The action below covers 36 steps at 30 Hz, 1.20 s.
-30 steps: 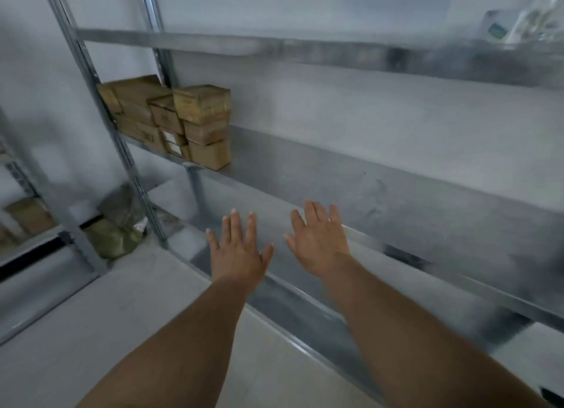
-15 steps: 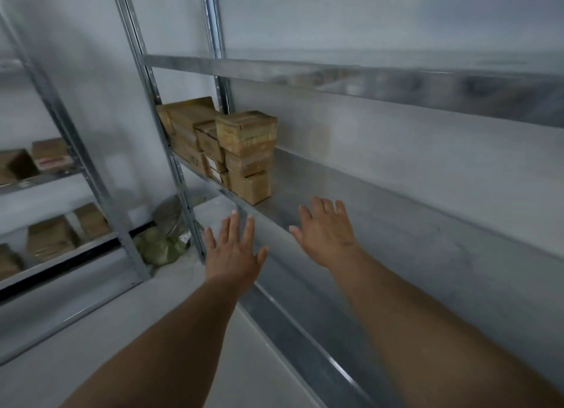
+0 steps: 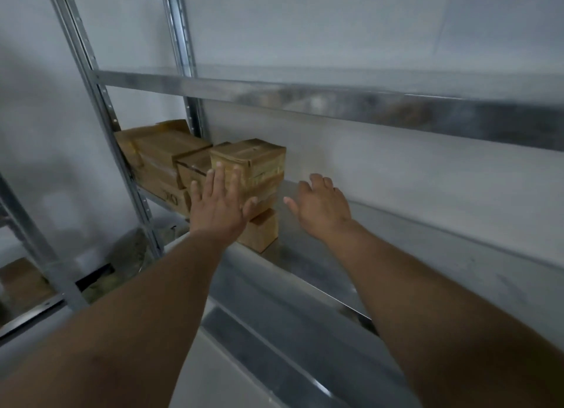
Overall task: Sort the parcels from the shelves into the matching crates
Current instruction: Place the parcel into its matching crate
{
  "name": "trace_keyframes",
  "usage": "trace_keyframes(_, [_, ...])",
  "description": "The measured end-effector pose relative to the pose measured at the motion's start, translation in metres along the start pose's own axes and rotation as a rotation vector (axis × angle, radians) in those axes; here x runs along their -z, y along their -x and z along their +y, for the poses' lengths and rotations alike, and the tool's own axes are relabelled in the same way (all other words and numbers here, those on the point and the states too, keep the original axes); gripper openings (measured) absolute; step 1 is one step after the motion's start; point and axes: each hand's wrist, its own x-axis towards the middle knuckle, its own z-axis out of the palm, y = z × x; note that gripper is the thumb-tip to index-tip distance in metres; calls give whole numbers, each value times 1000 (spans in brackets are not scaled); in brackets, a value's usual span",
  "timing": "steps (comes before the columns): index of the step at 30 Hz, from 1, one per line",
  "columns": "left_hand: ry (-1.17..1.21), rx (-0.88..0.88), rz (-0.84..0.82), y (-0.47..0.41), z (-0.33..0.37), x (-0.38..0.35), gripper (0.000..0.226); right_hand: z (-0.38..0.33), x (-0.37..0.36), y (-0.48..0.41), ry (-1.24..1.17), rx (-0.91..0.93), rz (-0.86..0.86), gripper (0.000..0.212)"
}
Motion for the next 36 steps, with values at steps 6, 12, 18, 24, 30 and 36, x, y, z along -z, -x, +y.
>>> trace_keyframes(6, [251, -52, 76, -83, -55, 12, 69, -46, 8, -68, -275, -241, -2, 64])
trace_keyframes(12, [528, -53, -62, -147, -82, 13, 65, -79, 3, -112, -460, -456, -26, 71])
trace_keyframes(18, [704, -173, -285, -166, -87, 4, 47, -98, 5, -123, -701, -565, -58, 47])
trace_keyframes(24, [855, -193, -358, -148, -89, 16, 20, -96, 22, -105, -862, -596, 9, 25])
trace_keyframes(30, [959, -342, -515, -108, -48, 43, 73, -64, 38, -59, -894, -669, 145, 86])
trace_keyframes(36, [1049, -361, -583, -51, 21, 55, 77, -20, 57, 27, -938, -727, 227, 89])
